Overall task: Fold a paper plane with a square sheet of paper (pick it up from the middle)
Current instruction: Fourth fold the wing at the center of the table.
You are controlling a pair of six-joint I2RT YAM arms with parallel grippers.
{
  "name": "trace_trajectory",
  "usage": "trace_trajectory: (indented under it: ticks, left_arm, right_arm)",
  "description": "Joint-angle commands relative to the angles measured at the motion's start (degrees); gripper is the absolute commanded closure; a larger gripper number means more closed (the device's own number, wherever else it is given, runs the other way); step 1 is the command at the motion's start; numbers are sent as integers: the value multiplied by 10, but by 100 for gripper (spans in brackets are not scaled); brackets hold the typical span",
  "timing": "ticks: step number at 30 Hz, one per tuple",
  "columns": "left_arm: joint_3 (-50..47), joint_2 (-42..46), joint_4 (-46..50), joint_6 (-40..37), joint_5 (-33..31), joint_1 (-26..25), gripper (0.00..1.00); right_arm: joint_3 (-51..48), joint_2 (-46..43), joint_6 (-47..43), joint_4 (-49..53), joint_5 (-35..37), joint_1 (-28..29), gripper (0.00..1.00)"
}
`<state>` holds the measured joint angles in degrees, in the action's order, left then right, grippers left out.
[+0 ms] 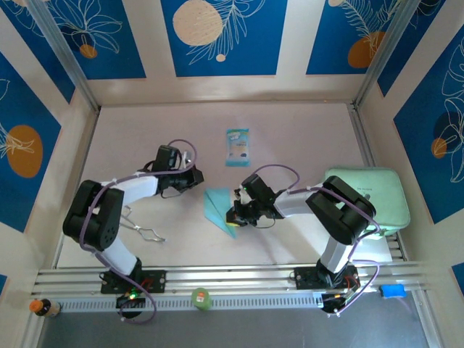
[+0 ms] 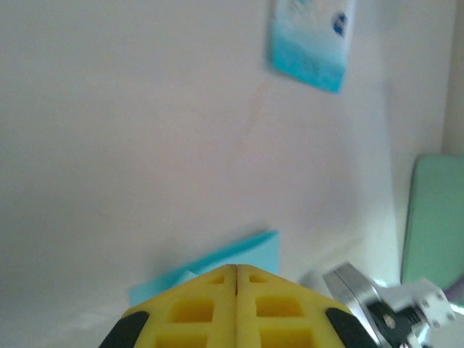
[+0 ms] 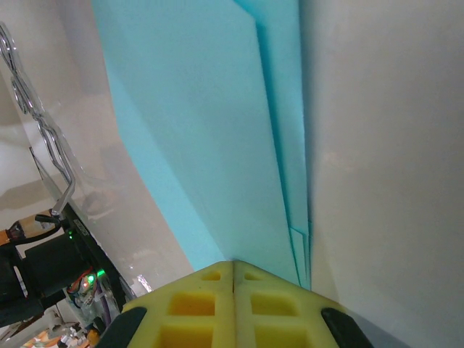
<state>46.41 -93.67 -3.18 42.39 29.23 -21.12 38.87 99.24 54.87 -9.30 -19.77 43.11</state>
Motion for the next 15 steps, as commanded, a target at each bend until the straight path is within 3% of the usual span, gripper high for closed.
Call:
trace_trajectory:
  ticks: [1,6,15]
  left_arm:
    - [-23,1,-41,20,54,-38,99]
    - [-23,-37,-71,19,62,-83,99]
    - [-34,-105,-51,19,16,-78,100]
  right_arm:
    - [-20,35,-5,109,25,2,100]
    - [-19,38,-5,108,25,2,100]
    - [-13,18,-7,108,22,3,100]
